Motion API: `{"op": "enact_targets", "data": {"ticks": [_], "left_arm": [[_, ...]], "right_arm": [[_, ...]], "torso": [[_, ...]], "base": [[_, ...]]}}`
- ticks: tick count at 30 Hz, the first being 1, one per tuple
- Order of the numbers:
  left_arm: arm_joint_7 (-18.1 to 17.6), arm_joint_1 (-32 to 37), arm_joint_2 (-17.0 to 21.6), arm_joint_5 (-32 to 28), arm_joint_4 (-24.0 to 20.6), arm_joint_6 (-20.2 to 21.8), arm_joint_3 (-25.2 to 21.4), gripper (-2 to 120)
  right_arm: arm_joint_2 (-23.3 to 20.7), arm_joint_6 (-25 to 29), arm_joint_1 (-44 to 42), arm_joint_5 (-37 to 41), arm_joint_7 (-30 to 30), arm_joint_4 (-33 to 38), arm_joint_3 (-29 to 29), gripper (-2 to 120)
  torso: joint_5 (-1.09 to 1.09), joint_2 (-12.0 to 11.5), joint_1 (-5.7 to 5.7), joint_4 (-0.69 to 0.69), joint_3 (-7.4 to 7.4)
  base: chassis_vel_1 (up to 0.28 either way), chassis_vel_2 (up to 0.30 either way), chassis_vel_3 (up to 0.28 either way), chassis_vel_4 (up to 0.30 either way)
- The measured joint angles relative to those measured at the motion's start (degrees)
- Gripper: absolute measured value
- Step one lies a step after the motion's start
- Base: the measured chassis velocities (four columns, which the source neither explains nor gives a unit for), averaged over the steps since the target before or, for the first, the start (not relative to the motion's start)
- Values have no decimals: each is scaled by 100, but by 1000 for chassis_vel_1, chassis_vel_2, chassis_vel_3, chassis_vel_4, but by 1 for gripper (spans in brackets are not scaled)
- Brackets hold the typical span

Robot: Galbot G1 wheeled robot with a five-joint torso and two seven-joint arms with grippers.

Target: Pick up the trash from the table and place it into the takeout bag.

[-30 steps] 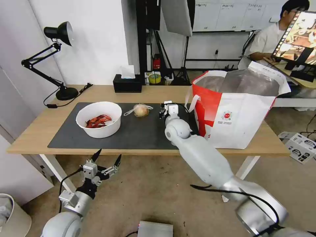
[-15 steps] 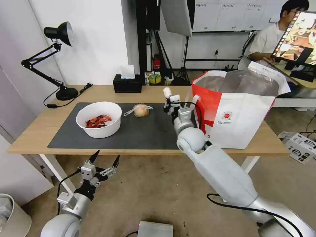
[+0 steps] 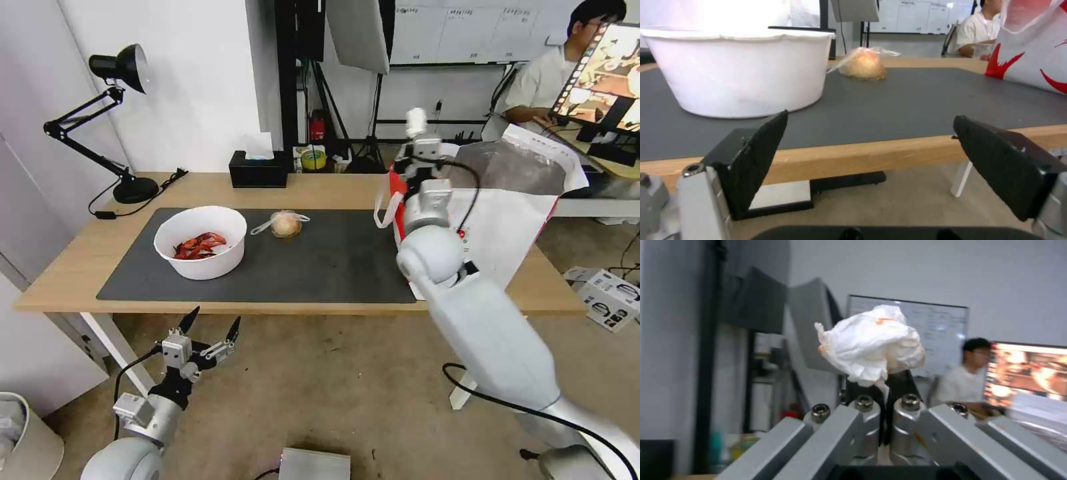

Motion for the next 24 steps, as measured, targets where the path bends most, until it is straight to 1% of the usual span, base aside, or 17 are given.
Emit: {"op": "enact_targets", "data": {"ticks": [6, 17, 19, 20, 22, 23, 24], "left_arm": [[0, -37, 12, 1, 13, 0, 48, 100], [-2, -35, 21, 4, 21, 1, 83, 100], [-3, -30, 28, 4, 12, 3, 83, 100], [-3, -30, 28, 4, 12, 3, 83, 100], [-4, -15, 29, 5, 2, 6, 83, 100], [-4, -15, 29, 5, 2, 6, 83, 100], [-4, -2, 25, 6, -5, 10, 83, 100]], "right_arm": [[-150, -132, -105, 66, 146, 0, 217, 0], [-290, -181, -189, 414, 288, 15, 318, 0], [-319, -196, -213, 481, 302, 53, 326, 9], [-319, -196, -213, 481, 302, 53, 326, 9], [-335, -216, -236, 513, 311, 90, 328, 19], [-335, -216, -236, 513, 311, 90, 328, 19], [-336, -229, -250, 531, 317, 101, 332, 25]], "torso": [[0, 0, 0, 0, 0], [0, 0, 0, 0, 0], [-1, 0, 0, 1, 0], [-1, 0, 0, 1, 0], [-1, 0, 0, 0, 0], [-1, 0, 0, 0, 0], [-1, 0, 0, 0, 0]], "base": [[0, 0, 0, 0], [0, 0, 0, 0], [0, 0, 0, 0], [0, 0, 0, 0], [0, 0, 0, 0], [0, 0, 0, 0], [0, 0, 0, 0]]}}
